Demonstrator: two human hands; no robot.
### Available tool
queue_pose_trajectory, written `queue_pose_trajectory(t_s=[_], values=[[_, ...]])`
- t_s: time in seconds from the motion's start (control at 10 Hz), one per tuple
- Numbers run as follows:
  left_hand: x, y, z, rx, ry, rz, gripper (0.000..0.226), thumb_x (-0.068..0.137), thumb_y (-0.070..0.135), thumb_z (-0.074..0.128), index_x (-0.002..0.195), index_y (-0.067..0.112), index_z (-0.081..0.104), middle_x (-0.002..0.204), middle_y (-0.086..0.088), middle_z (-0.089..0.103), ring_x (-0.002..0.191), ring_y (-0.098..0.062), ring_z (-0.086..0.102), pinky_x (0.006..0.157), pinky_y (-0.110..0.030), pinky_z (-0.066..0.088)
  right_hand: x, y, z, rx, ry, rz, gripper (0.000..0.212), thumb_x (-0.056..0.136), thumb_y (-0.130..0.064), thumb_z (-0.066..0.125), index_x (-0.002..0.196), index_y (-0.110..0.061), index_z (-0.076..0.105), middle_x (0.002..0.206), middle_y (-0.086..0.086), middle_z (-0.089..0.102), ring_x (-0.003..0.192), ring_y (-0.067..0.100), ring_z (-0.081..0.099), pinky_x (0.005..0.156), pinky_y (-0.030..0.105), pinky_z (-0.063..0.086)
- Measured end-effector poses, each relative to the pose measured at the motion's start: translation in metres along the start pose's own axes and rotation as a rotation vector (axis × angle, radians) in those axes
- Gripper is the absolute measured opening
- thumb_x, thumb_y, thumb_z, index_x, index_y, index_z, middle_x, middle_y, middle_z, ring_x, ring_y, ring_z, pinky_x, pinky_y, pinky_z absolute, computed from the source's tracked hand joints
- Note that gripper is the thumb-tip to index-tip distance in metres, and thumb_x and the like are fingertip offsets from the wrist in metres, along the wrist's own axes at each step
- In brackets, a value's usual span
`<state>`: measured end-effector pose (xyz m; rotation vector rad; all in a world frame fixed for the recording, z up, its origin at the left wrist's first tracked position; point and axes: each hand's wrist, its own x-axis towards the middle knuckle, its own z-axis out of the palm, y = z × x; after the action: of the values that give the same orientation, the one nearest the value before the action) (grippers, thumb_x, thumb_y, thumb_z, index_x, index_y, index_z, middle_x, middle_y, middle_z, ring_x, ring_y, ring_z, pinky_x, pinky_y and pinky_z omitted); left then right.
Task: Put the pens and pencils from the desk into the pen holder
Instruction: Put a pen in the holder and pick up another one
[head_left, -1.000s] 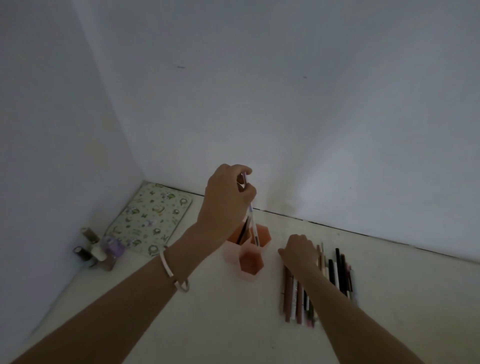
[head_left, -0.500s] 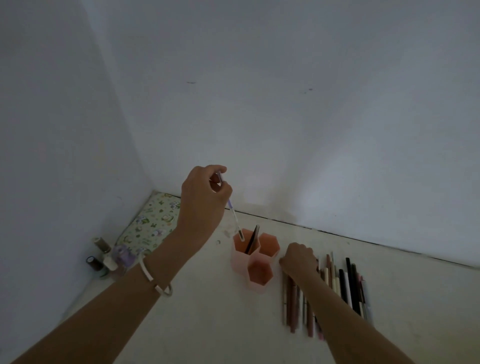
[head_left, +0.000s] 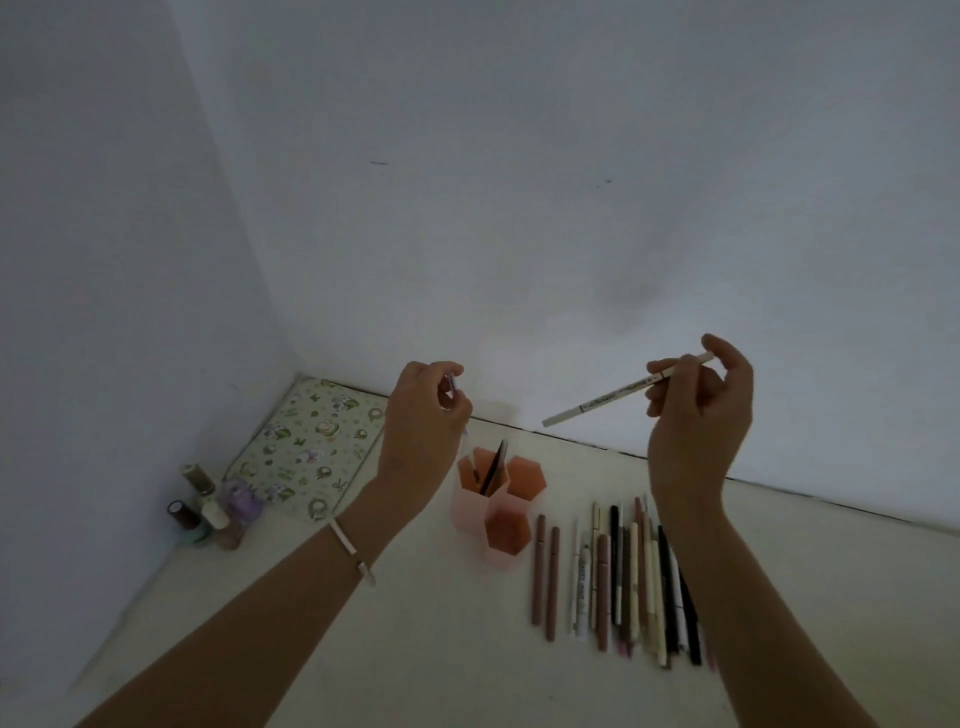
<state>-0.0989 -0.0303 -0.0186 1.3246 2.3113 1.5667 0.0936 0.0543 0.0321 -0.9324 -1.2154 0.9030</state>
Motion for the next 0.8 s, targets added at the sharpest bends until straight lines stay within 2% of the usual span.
queue_pose_trajectory(t_s=[0.1,0.2,0.3,0.4,0.5,0.6,0.7,0.8], values=[[-0.015,-0.011,0.013,0.037,-0.084,-0.037,0.026,0.083,0.01,0.065,0.109,0.012,0.066,0.094,0.001,0.056,0.076,-0.008,0.057,0.076,-0.023,0.053,-0.023,0.002,0.002,0.017,-0.013,-0.002,0.022,0.099,-0.014,0.046,0.12,-0.018,0.045,0.084,0.006,0.072,0.062,0.014,0.058,0.06,0.024,0.05],[-0.025,-0.019,0.015,0.116,-0.089,-0.091,0.031,0.086,0.029,0.059,0.115,0.018,0.066,0.099,0.005,0.058,0.085,-0.011,0.056,0.079,-0.03,0.051,-0.04,0.015,0.006,-0.034,-0.059,-0.024,0.018,0.099,-0.014,0.046,0.115,-0.022,0.043,0.083,0.001,0.073,0.063,0.014,0.06,0.062,0.028,0.05],[-0.027,-0.023,0.003,0.089,-0.005,-0.115,0.028,0.091,0.023,0.048,0.113,0.019,0.066,0.099,0.007,0.06,0.086,-0.01,0.056,0.076,-0.025,0.044,-0.054,0.028,0.012,-0.118,-0.129,-0.074,0.019,0.099,-0.019,0.047,0.109,-0.034,0.042,0.083,-0.008,0.072,0.066,0.014,0.063,0.062,0.026,0.052],[-0.03,-0.027,-0.008,-0.012,0.052,-0.282,0.02,0.088,0.012,0.046,0.094,0.02,0.064,0.086,0.004,0.064,0.078,-0.016,0.059,0.064,-0.026,0.041,-0.066,0.039,0.019,-0.184,-0.231,-0.085,0.02,0.098,-0.024,0.048,0.109,-0.04,0.041,0.083,-0.009,0.071,0.069,0.01,0.065,0.063,0.027,0.053],[-0.043,-0.039,-0.011,-0.107,0.004,-0.567,0.014,0.087,0.008,0.046,0.085,0.012,0.059,0.083,-0.008,0.063,0.079,-0.028,0.06,0.072,-0.042,0.052,-0.077,0.05,0.025,-0.256,-0.343,-0.109,0.024,0.099,-0.026,0.05,0.105,-0.048,0.04,0.078,-0.01,0.067,0.06,0.002,0.06,0.053,0.011,0.044],[-0.067,-0.054,-0.007,-0.075,-0.184,-0.777,0.018,0.09,0.007,0.043,0.077,0.012,0.054,0.077,-0.009,0.057,0.081,-0.027,0.055,0.08,-0.047,0.052,-0.083,0.061,0.029,-0.415,-0.484,-0.093,0.016,0.098,-0.031,0.051,0.102,-0.046,0.05,0.083,-0.016,0.065,0.07,0.003,0.062,0.065,0.017,0.049],[-0.102,-0.053,0.007,0.061,-0.53,-0.815,0.031,0.09,0.008,0.047,0.062,0.021,0.047,0.066,0.001,0.051,0.079,-0.025,0.055,0.079,-0.039,0.053,-0.078,0.066,0.02,-0.451,-0.476,-0.108,0.026,0.098,-0.033,0.05,0.12,-0.023,0.058,0.101,-0.011,0.065,0.075,0.005,0.063,0.072,0.025,0.054],[-0.136,-0.036,0.037,0.175,-0.778,-0.684,0.034,0.091,0.014,0.047,0.058,0.023,0.045,0.064,0.008,0.048,0.081,-0.021,0.057,0.071,-0.029,0.048,-0.066,0.059,0.001,-0.434,-0.355,-0.095,0.021,0.098,-0.025,0.05,0.118,-0.024,0.057,0.093,-0.016,0.064,0.074,0.0,0.06,0.063,0.009,0.046]])
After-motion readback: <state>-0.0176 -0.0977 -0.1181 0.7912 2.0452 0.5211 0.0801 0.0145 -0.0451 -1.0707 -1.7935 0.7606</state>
